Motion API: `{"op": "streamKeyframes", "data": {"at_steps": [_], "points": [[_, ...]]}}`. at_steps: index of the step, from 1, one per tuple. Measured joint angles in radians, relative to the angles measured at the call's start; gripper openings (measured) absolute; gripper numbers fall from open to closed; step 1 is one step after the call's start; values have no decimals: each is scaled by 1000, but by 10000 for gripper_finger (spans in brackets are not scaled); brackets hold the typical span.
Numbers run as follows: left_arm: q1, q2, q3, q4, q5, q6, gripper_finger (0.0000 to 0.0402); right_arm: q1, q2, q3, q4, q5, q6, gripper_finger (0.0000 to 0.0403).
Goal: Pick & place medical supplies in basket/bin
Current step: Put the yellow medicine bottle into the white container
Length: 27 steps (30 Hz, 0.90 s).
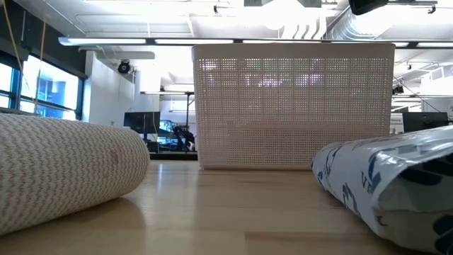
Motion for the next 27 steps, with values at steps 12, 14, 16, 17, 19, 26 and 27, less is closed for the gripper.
{"op": "streamKeyframes", "data": {"at_steps": [12, 14, 16, 17, 19, 26, 27], "points": [[161, -5, 4, 5, 68, 210, 241, 0, 0, 0, -1, 0, 0, 197], [180, -5, 4, 7, 71, 233, 242, 0, 0, 0, -4, 0, 0, 197], [195, -5, 4, 8, 77, 237, 263, 0, 0, 0, -9, 0, 0, 197], [201, -5, 4, 7, 76, 239, 281, 0, 0, 0, -10, 0, 0, 197], [216, -5, 4, 5, 71, 239, 322, 0, 0, 0, -10, 0, 0, 197], [273, -3, 3, 31, 78, 244, 386, 0, 0, 0, -12, 0, 0, 197], [280, -3, 3, 32, 85, 248, 381, 0, 0, 0, -12, 0, 1, 197]]}}
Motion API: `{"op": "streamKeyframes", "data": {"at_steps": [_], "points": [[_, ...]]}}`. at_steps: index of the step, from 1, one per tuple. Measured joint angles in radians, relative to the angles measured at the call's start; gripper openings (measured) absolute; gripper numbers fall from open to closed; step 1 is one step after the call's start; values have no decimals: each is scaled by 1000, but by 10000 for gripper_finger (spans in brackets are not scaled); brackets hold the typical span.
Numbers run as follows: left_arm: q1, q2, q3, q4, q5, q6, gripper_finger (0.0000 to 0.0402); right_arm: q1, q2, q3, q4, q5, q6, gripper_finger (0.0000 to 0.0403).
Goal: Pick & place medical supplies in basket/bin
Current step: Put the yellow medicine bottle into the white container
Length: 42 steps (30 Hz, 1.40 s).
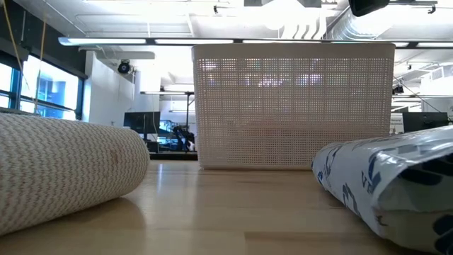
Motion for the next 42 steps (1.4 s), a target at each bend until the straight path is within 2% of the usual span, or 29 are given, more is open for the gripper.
{"op": "streamKeyframes", "data": {"at_steps": [13, 21, 28, 33, 42], "points": [[27, -1, 1, -6, 37, 33, 308, 0, 0, 0, -4, 0, 8, 197], [27, -2, 1, -4, 38, 87, 248, 0, 0, 0, -4, 0, 8, 197], [31, -23, -3, -10, 42, 103, 249, 0, 0, 0, -4, 0, 8, 197], [51, -38, -5, -8, 21, 152, 266, 0, 0, 0, -4, 0, 3, 197], [99, -40, -4, 41, 28, 242, 248, 0, 0, 0, -4, 23, -12, 197]]}}
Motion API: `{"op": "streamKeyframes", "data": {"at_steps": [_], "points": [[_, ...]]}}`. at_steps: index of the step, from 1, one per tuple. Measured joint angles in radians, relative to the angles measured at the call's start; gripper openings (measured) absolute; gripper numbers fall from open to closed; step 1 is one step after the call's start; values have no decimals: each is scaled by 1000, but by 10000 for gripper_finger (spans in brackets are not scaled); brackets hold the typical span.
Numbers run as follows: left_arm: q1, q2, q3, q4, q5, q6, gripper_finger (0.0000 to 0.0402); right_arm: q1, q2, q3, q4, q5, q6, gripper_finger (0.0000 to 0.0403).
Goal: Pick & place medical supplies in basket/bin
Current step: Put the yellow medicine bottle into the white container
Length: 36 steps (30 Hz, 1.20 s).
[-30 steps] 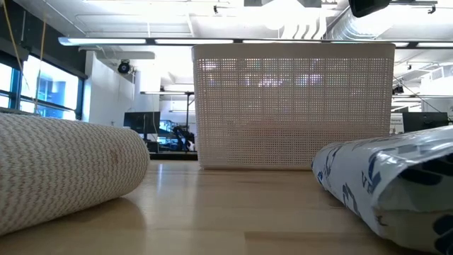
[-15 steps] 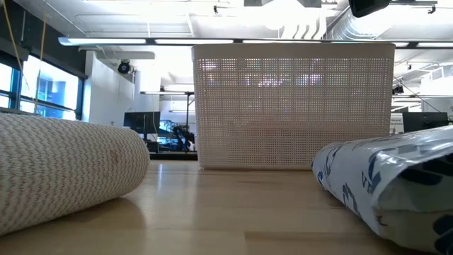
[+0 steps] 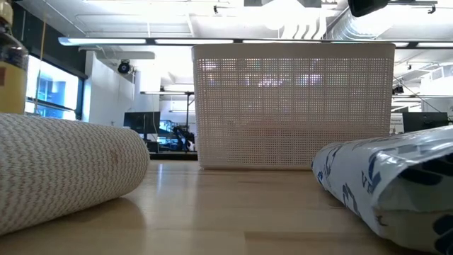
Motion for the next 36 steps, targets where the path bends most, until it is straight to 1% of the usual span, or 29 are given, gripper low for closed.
{"op": "streamKeyframes", "data": {"at_steps": [7, 12, 18, 22, 28, 32, 36], "points": [[5, -1, 2, 10, -9, 14, 264, 0, 0, 0, 0, 0, 0, 197], [9, -2, 2, 24, -13, 40, 248, 0, 0, 0, 5, 1, -10, 197], [20, -2, 3, 37, -19, 81, 249, 0, 0, 0, 21, 21, -29, 197], [32, -3, 3, 64, 2, 85, 258, 0, 0, 0, 21, 19, -29, 197], [32, -3, 7, 76, 9, 107, 248, 0, 0, 0, 24, 19, -28, 197], [37, -3, 61, 44, 8, 121, 248, 0, 0, 0, 33, 19, -30, 197], [37, -4, 127, 8, -38, 171, 251, 0, 0, 0, 33, 18, -31, 197]]}}
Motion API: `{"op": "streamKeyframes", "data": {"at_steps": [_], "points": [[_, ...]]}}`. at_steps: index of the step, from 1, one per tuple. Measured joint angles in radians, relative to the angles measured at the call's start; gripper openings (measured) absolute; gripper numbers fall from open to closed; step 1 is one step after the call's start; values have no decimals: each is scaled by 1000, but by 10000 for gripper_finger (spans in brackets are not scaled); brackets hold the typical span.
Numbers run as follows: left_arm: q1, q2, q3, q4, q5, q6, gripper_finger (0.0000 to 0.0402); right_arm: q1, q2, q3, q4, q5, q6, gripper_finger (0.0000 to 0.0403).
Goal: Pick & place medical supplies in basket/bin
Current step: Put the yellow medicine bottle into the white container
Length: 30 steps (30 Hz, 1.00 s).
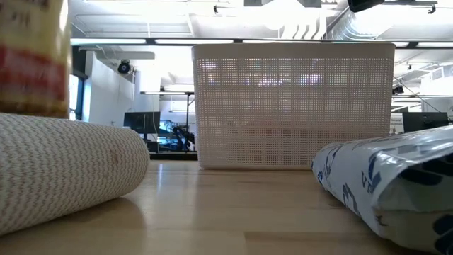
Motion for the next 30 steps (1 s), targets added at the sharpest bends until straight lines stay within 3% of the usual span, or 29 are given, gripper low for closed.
{"op": "streamKeyframes", "data": {"at_steps": [7, 21, 25, 30], "points": [[0, -1, 63, -14, -20, 48, 249, 0, -11, 0, -2, -6, -2, 197], [0, -1, 66, -15, -26, 64, 252, 0, -73, 0, 14, -9, -8, 197], [10, -1, 66, -15, -25, 71, 252, 0, -73, 0, 68, 54, -52, 197], [20, -1, 66, -8, -18, 91, 252, -1, -60, 0, 136, 29, -48, 197]]}}
